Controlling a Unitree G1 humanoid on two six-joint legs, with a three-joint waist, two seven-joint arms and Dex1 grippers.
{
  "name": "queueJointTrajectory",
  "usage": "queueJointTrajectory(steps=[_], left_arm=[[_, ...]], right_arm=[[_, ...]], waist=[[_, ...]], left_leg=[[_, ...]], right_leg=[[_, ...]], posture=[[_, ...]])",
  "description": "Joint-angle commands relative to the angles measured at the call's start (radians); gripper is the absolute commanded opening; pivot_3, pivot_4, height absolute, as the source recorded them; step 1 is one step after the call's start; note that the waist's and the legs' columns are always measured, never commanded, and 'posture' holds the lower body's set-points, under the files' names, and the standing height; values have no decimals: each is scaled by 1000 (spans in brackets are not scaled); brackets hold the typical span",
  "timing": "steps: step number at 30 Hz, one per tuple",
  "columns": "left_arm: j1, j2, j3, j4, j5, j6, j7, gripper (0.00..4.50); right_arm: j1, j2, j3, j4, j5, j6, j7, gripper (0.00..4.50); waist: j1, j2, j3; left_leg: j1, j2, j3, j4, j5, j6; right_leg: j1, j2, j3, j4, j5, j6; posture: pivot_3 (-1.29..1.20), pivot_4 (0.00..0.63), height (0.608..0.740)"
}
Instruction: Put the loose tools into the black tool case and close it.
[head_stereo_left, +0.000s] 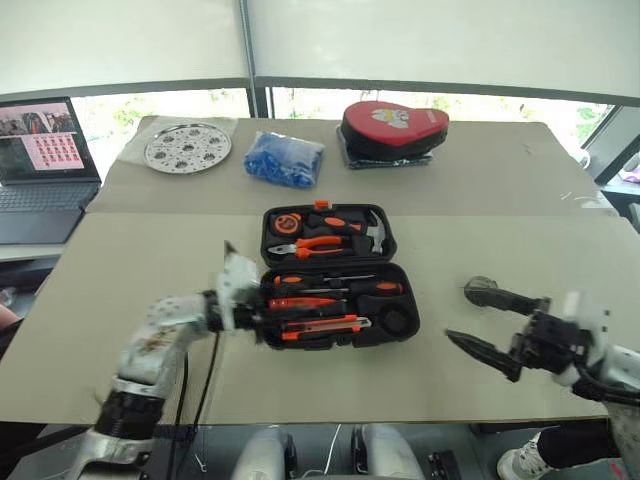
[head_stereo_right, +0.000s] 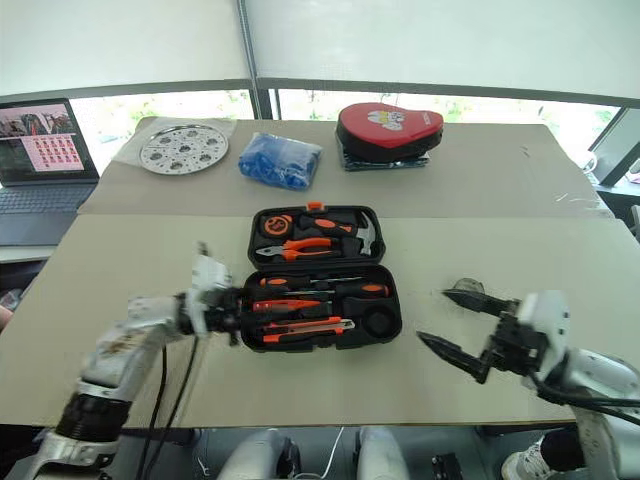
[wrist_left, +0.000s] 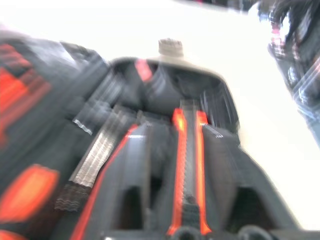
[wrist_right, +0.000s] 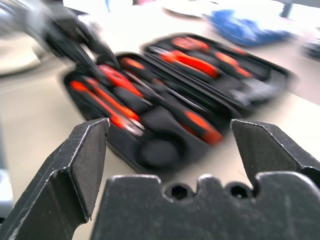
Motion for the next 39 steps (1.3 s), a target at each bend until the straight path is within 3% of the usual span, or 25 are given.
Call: queueJointTrajectory(steps=[1, 3, 8, 10, 15, 21, 24, 26, 34, 35, 38, 39], left_arm=[[57, 59, 142, -14, -115, -51, -111, 3597], [94, 100, 205, 15, -141, -68, -166, 4348], [125, 146, 266, 34, -193, -49, -216, 4437], [123, 149, 266, 19, -221, -11, -206, 4437], [106, 127, 179, -16, -193, 6, -195, 4437], [107, 115, 120, -29, -151, -22, -192, 4437], [111, 116, 113, -47, -147, -26, -189, 4500], [116, 118, 116, -57, -147, -28, -189, 4500], [128, 118, 119, -61, -143, -68, -221, 4500], [129, 117, 120, -61, -145, -77, -226, 4500], [145, 120, 126, -50, -144, -98, -246, 4500], [157, 121, 131, -40, -140, -108, -251, 4500]], right_arm=[[81, 30, -108, 84, -41, -108, 6, 4500], [124, 49, -139, 136, -76, -157, -8, 4500], [138, 35, -140, 186, -137, -204, -34, 4500], [95, -12, -112, 167, -140, -132, -51, 4500], [-258, -258, 135, 220, -269, 126, -67, 4500], [-528, -327, 386, 364, -385, 259, -22, 4500], [-588, -338, 471, 440, -447, 267, 4, 3770], [-612, -333, 500, 482, -470, 250, 13, 3025], [-671, -303, 530, 611, -502, 133, 51, 272], [-676, -303, 520, 616, -493, 120, 61, 58], [-686, -303, 478, 586, -421, 76, 141, 58], [-687, -291, 448, 510, -328, 124, 196, 58]], waist=[[0, 1, 0], [-1, 1, 0], [-1, 1, 1], [-3, 3, 2], [-23, 5, 6], [-3, 3, 7], [1, 3, 7], [0, 3, 7], [-3, 3, 7], [-3, 3, 7], [-4, 3, 7], [-4, 3, 7]], left_leg=[[1, 0, 0, -1, 0, 1], [1, -1, 1, -1, -1, 2], [1, -1, 2, -1, -2, 3], [2, -1, 2, -1, -2, 3], [4, -1, 5, -1, -2, 2], [2, 1, 1, -3, 2, -4], [-5, -1, 1, -3, 4, -9], [-14, -2, 2, -1, 4, -8], [-12, -2, 2, 1, 2, -5], [-12, -2, 2, 1, 2, -5], [-12, -2, 2, 2, 2, -5], [-12, -2, 2, 1, 2, -5]], right_leg=[[1, 0, 0, 0, -1, 0], [1, 0, 0, -1, -1, 1], [1, 0, 0, -1, -3, -1], [1, 0, 1, -1, -3, -2], [1, 0, 7, 0, -1, -4], [-1, 5, 1, 0, -1, -3], [-6, 3, -1, 0, -3, -1], [-14, 2, -1, 0, -2, 1], [-8, 2, -2, -9, 1, 5], [-7, 2, -1, -10, 2, 6], [-7, 2, -1, -10, 2, 6], [-8, 2, -1, -10, 2, 6]], posture=[[0, 150, 740], [0, 150, 740], [0, 150, 740], [0, 150, 740], [0, 150, 740], [0, 150, 740], [0, 150, 740], [0, 150, 740], [0, 150, 740], [0, 150, 740], [0, 150, 740], [0, 150, 740]])
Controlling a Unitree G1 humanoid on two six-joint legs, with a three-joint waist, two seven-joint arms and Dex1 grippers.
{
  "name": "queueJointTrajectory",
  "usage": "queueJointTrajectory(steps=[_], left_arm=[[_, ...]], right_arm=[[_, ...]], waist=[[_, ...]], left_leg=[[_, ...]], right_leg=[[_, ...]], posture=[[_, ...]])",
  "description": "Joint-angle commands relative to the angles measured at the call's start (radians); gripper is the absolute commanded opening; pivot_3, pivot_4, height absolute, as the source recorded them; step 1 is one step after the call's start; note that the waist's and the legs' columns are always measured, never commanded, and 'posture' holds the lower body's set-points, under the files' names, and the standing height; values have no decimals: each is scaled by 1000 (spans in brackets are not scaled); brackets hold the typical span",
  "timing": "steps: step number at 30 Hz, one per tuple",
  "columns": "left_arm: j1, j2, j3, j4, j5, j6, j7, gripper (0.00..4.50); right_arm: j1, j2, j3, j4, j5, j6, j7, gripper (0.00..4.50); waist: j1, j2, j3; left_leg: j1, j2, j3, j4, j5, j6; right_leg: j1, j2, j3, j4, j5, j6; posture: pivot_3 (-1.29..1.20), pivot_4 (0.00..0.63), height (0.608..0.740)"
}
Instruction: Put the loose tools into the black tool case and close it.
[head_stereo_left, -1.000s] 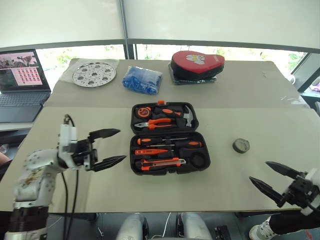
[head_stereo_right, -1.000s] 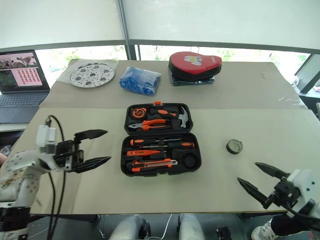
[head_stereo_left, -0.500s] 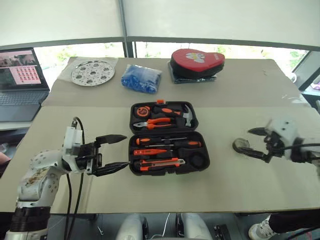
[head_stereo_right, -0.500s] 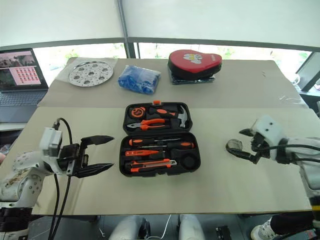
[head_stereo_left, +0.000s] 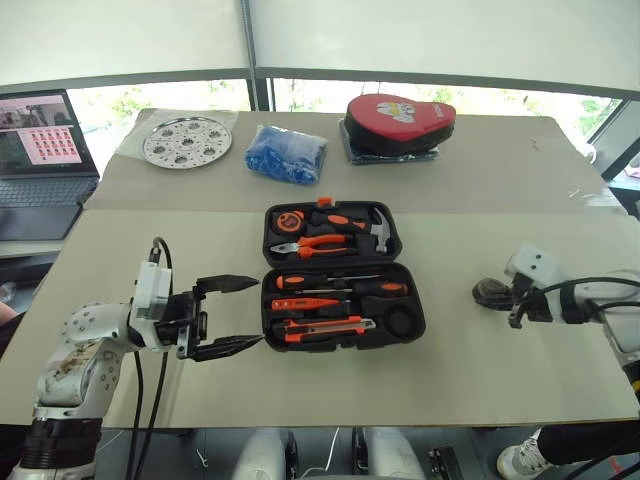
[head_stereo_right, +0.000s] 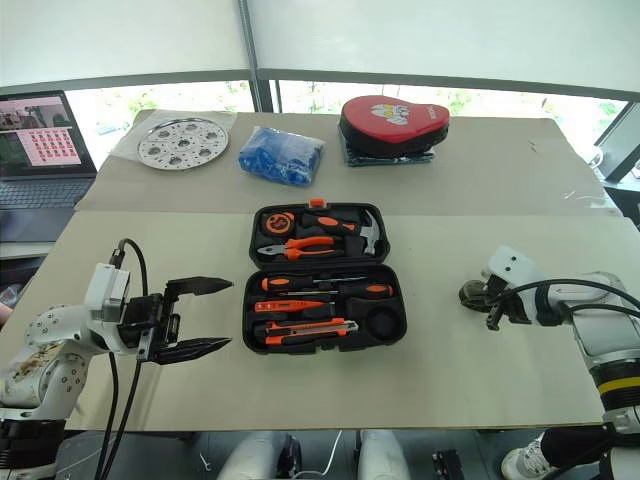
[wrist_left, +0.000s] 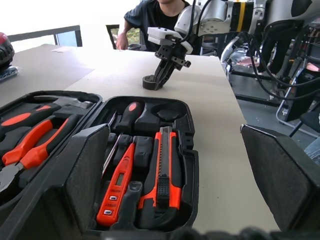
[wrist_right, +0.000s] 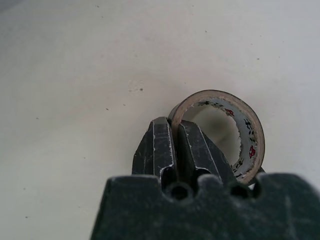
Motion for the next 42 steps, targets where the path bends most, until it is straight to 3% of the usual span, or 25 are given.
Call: queueJointTrajectory(steps=[1, 5, 8, 22, 27, 31, 35, 38, 39, 42], left_arm=[[33, 10, 27, 7, 1, -44, -27, 4500], [64, 9, 29, 34, 19, -79, -35, 4500], [86, 6, 23, 43, 31, -98, -36, 4500], [123, 14, 32, 64, 41, -142, -50, 4500], [119, 18, 36, 78, 45, -148, -43, 4500], [104, 11, 55, 72, 48, -87, 71, 4500], [74, 39, 27, 71, 133, 40, 256, 4500], [16, 22, -10, 93, 174, 126, 360, 4500], [-12, 12, -31, 101, 200, 161, 406, 3980], [-112, -38, -88, 147, 289, 221, 553, 3018]], right_arm=[[-22, 22, -97, -209, 237, 85, 142, 58], [0, 47, -78, -474, 395, 282, 151, 58], [18, 72, -6, -605, 389, 367, 89, 58], [2, 55, 174, -634, 200, 453, -32, 58], [-36, 65, 164, -660, 253, 487, 2, 1636], [-43, 20, 49, -644, 419, 482, 170, 3029], [-71, 11, -81, -493, 490, 444, 232, 3029], [-122, 83, -113, -290, 386, 265, 145, 3029], [-139, 103, -97, -218, 322, 188, 106, 3046], [-182, 167, -42, -27, 145, -44, -6, 2342]], waist=[[-2, 0, 0], [-14, 1, 0], [-8, 1, 1], [1, 1, 1], [3, 1, 1], [2, 1, 1], [2, 0, 1], [2, 0, 1], [1, 0, 1], [3, 0, 1]], left_leg=[[0, 0, 0, 0, 0, 0], [0, 3, -1, -1, 1, -3], [0, 2, -1, -1, 1, -3], [-2, 0, -2, 1, 0, -1], [-2, 0, -2, 2, 0, 0], [-2, 0, -2, 1, 0, 0], [-1, 0, -3, 2, -1, 1], [2, 1, -4, 2, -1, 2], [2, 1, -4, 2, -1, 2], [3, 0, -4, 2, -1, 1]], right_leg=[[0, 0, 0, 0, 0, 0], [-3, 2, 0, 3, 1, -1], [-2, 1, -2, 3, 0, -2], [-3, -3, -6, 3, 0, -2], [-2, -3, -6, 3, 0, -2], [-2, -3, -7, 3, 1, -2], [0, -3, -8, 2, 1, -1], [5, -1, -8, -2, 3, -1], [7, -1, -8, -3, 4, -1], [8, -1, -8, -2, 4, 0]], posture=[[0, 150, 740], [0, 150, 740], [0, 150, 740], [0, 150, 740], [0, 150, 740], [0, 150, 740], [0, 150, 740], [0, 150, 740], [0, 150, 740], [0, 150, 740]])
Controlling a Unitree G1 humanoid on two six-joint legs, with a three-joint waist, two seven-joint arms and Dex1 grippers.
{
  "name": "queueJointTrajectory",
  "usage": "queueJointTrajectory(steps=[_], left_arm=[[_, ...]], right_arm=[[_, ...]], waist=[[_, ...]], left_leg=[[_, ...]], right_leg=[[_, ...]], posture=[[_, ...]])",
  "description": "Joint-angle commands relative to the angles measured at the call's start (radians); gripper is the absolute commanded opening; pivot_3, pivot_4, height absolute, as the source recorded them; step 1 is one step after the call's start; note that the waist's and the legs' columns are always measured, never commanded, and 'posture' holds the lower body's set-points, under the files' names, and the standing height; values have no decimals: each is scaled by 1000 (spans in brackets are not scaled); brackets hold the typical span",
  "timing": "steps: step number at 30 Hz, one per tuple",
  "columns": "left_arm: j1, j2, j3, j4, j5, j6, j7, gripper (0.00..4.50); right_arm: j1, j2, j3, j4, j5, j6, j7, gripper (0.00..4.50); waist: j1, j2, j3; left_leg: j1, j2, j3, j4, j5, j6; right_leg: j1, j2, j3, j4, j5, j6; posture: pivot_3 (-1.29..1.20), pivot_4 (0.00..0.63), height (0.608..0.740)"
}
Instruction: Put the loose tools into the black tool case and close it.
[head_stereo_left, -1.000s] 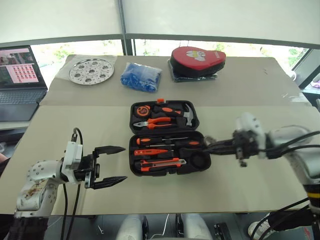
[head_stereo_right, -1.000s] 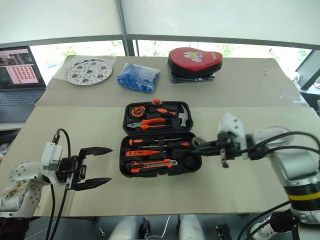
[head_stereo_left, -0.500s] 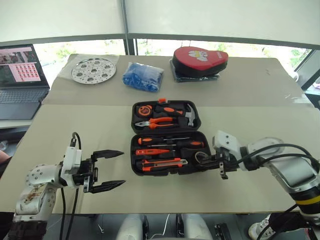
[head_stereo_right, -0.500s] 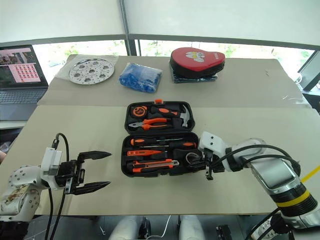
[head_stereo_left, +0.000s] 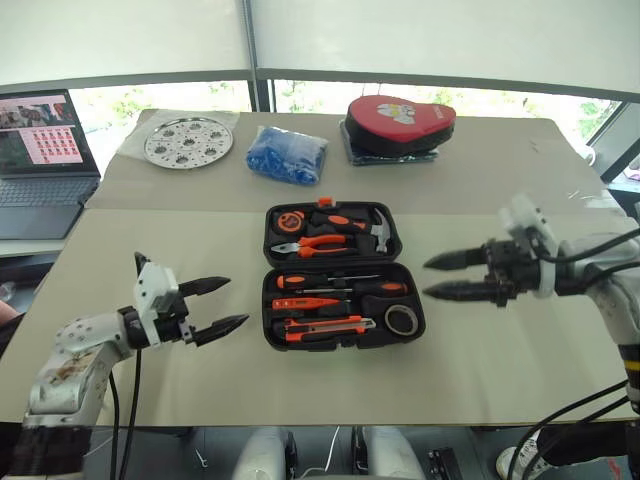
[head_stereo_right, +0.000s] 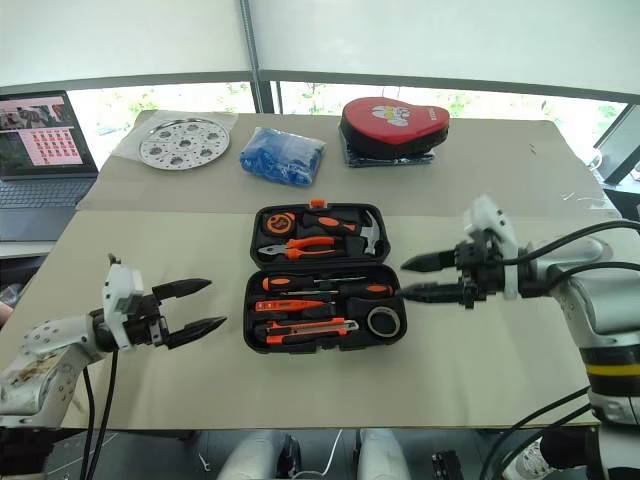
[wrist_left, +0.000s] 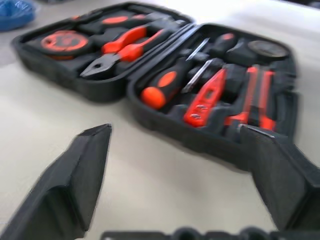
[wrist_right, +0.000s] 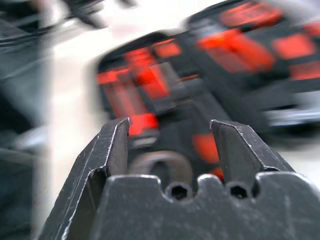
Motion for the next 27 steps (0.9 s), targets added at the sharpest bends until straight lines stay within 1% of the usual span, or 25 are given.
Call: queueJointTrajectory(steps=[1, 5, 6, 7, 8, 9, 11, 15, 19, 23, 27], left_arm=[[-110, -57, -65, 50, 111, 69, 184, 2637], [-207, -118, -120, 109, 186, 101, 284, 1287], [-231, -133, -138, 125, 204, 102, 301, 863], [-248, -143, -151, 139, 218, 96, 309, 491], [-261, -154, -164, 148, 225, 82, 303, 136], [-268, -160, -171, 155, 229, 70, 297, 39], [-278, -174, -200, 144, 219, 90, 260, 39], [-281, -187, -239, 120, 212, 100, 209, 39], [-278, -205, -247, 102, 210, 93, 196, 39], [-242, -184, -249, 51, 198, 131, 167, 39], [-207, -170, -191, 17, 180, 180, 199, 39]], right_arm=[[-50, 74, 40, 210, -200, -299, -147, 1969], [-96, 167, 84, 362, -300, -484, -202, 669], [-108, 193, 97, 395, -312, -513, -202, 281], [-119, 212, 105, 423, -323, -540, -203, 0], [-129, 227, 112, 446, -333, -559, -202, 0], [-135, 236, 116, 463, -341, -575, -200, 0], [-141, 254, 138, 478, -351, -561, -169, 0], [-112, 255, 148, 421, -325, -522, -96, 0], [-37, 224, 134, 274, -290, -428, -73, 0], [57, 189, 108, 119, -271, -333, -85, 0], [132, 169, 64, 23, -249, -270, -122, 0]], waist=[[0, 0, 0], [-8, 0, 0], [-10, 0, 0], [-13, 0, 0], [-16, 0, 0], [-18, 0, 0], [-18, 0, 0], [-13, 0, 0], [-5, 0, 0], [-1, 0, 0], [-2, 0, 0]], left_leg=[[0, 0, 0, 0, 0, 0], [-2, -1, 1, 0, 3, -4], [-2, 0, 1, -1, 3, -4], [-2, -1, 2, -1, 3, -5], [-2, 0, 2, -1, 3, -5], [-2, 0, 2, -1, 3, -5], [-2, 0, 3, -2, 4, -6], [-2, 0, 3, -1, 4, -6], [-2, 1, 2, -1, 4, -6], [-3, 1, 1, -1, 4, -6], [-3, 1, 0, -1, 4, -6]], right_leg=[[0, 0, 0, 0, 0, 0], [-2, 2, 0, 2, 0, 1], [-3, 2, 0, 3, 1, 1], [-2, 3, -1, 3, 1, 1], [-2, 3, -1, 3, 1, 1], [-2, 3, -1, 3, 1, 1], [-2, 3, -2, 3, 0, 1], [0, 2, -4, 2, 0, 1], [0, 2, -5, 2, 0, 2], [0, 2, -5, 2, 0, 2], [0, 2, -5, 2, 0, 2]], posture=[[0, 150, 740], [0, 150, 740], [0, 150, 740], [0, 150, 740], [0, 150, 740], [0, 150, 740], [0, 150, 740], [0, 150, 740], [0, 150, 740], [0, 150, 740], [0, 150, 740]])
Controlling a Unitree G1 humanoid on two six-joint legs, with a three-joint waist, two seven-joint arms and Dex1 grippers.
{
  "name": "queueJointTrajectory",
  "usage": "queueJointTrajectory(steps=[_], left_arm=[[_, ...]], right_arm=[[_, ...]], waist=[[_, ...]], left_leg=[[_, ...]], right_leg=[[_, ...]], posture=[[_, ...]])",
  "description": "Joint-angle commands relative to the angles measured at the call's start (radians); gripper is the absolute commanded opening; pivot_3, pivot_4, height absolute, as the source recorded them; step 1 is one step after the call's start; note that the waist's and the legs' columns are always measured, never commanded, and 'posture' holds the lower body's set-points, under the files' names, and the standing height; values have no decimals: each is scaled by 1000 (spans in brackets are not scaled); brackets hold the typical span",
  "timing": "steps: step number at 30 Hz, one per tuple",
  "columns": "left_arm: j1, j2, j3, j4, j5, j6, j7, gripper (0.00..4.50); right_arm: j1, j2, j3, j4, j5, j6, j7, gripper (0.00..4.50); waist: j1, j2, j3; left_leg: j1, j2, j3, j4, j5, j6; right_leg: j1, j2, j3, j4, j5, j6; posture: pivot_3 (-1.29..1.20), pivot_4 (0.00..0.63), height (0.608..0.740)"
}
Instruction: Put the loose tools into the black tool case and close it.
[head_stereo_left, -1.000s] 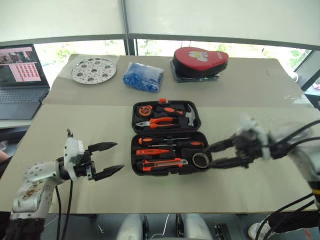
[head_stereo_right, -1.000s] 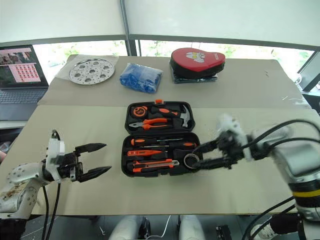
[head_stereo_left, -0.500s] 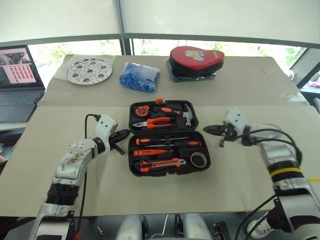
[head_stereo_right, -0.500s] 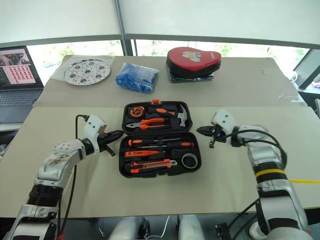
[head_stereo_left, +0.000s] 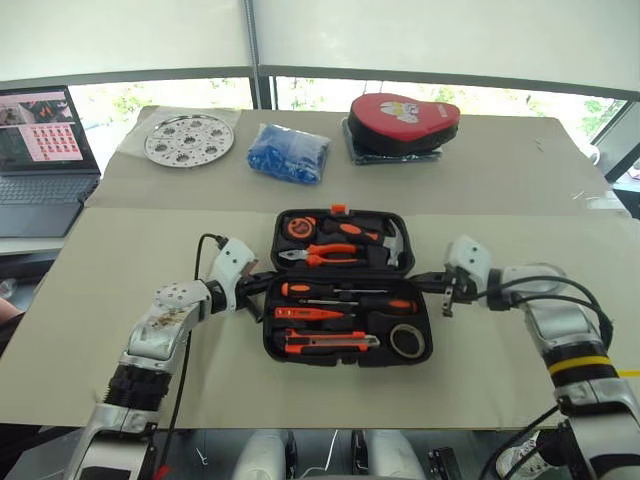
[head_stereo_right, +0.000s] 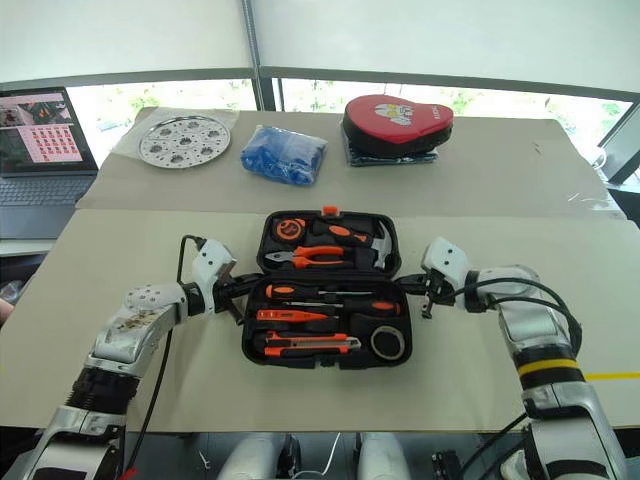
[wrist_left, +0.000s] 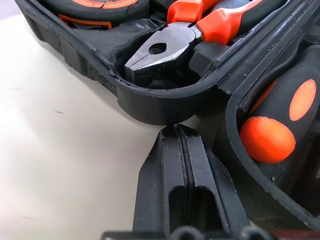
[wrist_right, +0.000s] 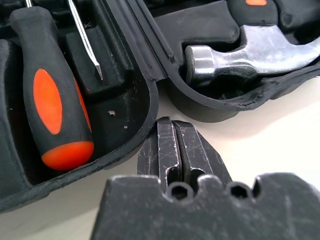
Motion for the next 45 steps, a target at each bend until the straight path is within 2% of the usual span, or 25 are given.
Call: queueJointTrajectory(steps=[1, 4, 7, 8, 10, 12, 13, 14, 15, 17, 22, 26, 32, 34, 37, 42, 43, 45], left_arm=[[18, -1, 52, -72, -44, 36, 27, 39], [30, 51, 83, -110, -39, 125, 52, 808], [35, 117, 115, -147, -77, 202, 23, 1790], [29, 142, 133, -155, -97, 239, 11, 2209], [2, 194, 169, -170, -163, 338, -29, 2876], [-78, 242, 150, -171, -208, 476, -54, 3440], [-142, 233, 140, -151, -214, 546, -24, 3938], [-188, 224, 133, -136, -218, 596, 0, 4210], [-250, 175, 147, -107, -232, 643, 42, 4500], [-324, 113, 162, -68, -243, 731, 103, 4500], [-404, 37, 124, 16, -213, 816, 195, 4500], [-417, -1, 124, 68, -195, 805, 254, 4500], [-423, -43, 126, 96, -183, 789, 296, 4500], [-424, -48, 127, 104, -182, 784, 304, 4500], [-429, -68, 162, 109, -193, 787, 329, 3790], [-432, -73, 207, 87, -220, 833, 341, 1879], [-427, -65, 200, 82, -216, 835, 342, 1383], [-421, -54, 192, 81, -212, 839, 350, 678]], right_arm=[[43, -6, -41, -116, 45, 37, -27, 0], [52, -14, -123, -125, 49, 65, -121, 0], [51, -54, -160, -155, 106, 163, -98, 755], [45, -69, -173, -174, 136, 218, -87, 1159], [4, -92, -192, -215, 151, 391, -154, 1820], [-91, -119, -181, -256, 212, 647, -172, 2355], [-159, -116, -178, -255, 259, 814, -184, 2841], [-208, -112, -176, -253, 290, 932, -195, 3132], [-248, -114, -143, -236, 290, 1020, -205, 3525], [-294, -111, -100, -212, 281, 1111, -236, 4146], [-416, -28, -46, -120, 249, 1259, -363, 4146], [-462, 15, -34, -47, 229, 1269, -424, 4146], [-480, 43, -6, 12, 225, 1262, -448, 4146], [-478, 46, 3, 19, 219, 1263, -460, 3635], [-475, 47, 13, 28, 221, 1273, -471, 2834], [-467, 54, 9, 33, 225, 1277, -487, 1087], [-464, 57, 8, 33, 224, 1276, -491, 671], [-461, 59, 8, 32, 225, 1275, -495, 65]], waist=[[-1, 0, 0], [-1, 0, 0], [-2, 0, 0], [-2, 0, 0], [-3, 0, 0], [-6, 0, 1], [-7, 0, 1], [-7, 0, 1], [-4, 0, 1], [4, 0, 1], [-7, -1, 0], [-18, -1, 0], [-18, -1, 0], [-20, -1, 0], [-23, -1, 0], [-20, -1, 0], [-18, -1, 0], [-16, -1, 0]], left_leg=[[1, 0, 0, 0, 0, 0], [1, 0, -1, 1, 0, 0], [2, 0, -1, 1, 0, 0], [2, 0, -1, 1, 0, 0], [2, 1, -2, 1, 0, 0], [2, 1, -1, 1, 0, 0], [1, 1, -1, 2, 0, 0], [0, 0, -2, 2, 0, 0], [0, 0, -1, 2, 1, 1], [1, 0, -3, 3, 1, 1], [-1, -3, -3, 1, 1, 2], [-13, -5, -2, 2, 2, 1], [-13, -6, 0, 3, 4, -3], [-13, -6, 0, 3, 5, -3], [-11, -5, -1, 3, 6, -3], [-10, -4, -1, 3, 6, -3], [-10, -4, -1, 3, 6, -3], [-10, -5, -1, 4, 6, -3]], right_leg=[[0, 0, 0, 0, 0, 0], [0, 0, 1, -1, 0, 0], [0, -1, 3, 0, 0, 0], [0, -1, 3, 0, 0, -1], [0, 0, 3, 0, 0, -1], [-1, 0, 4, 1, 0, -1], [-2, -1, 4, 3, 0, -1], [-3, -1, 4, 3, 1, -2], [-4, -1, 4, 3, 1, -3], [-1, -1, 3, 3, 2, -3], [-2, 0, 3, 4, 2, -2], [-15, -1, 4, 7, 2, -2], [-15, -1, 1, 10, 2, -1], [-15, -1, 1, 10, 2, -1], [-14, -1, 2, 12, 2, -1], [-13, -1, 2, 12, 2, -1], [-13, -2, 2, 12, 2, -1], [-12, -2, 2, 12, 2, -1]], posture=[[0, 150, 740], [0, 150, 740], [0, 150, 740], [0, 150, 740], [0, 150, 740], [0, 150, 740], [0, 150, 740], [0, 150, 740], [0, 150, 740], [0, 150, 740], [0, 150, 740], [0, 150, 740], [0, 150, 740], [0, 150, 740], [0, 150, 740], [0, 150, 740], [0, 150, 740], [0, 150, 740]])
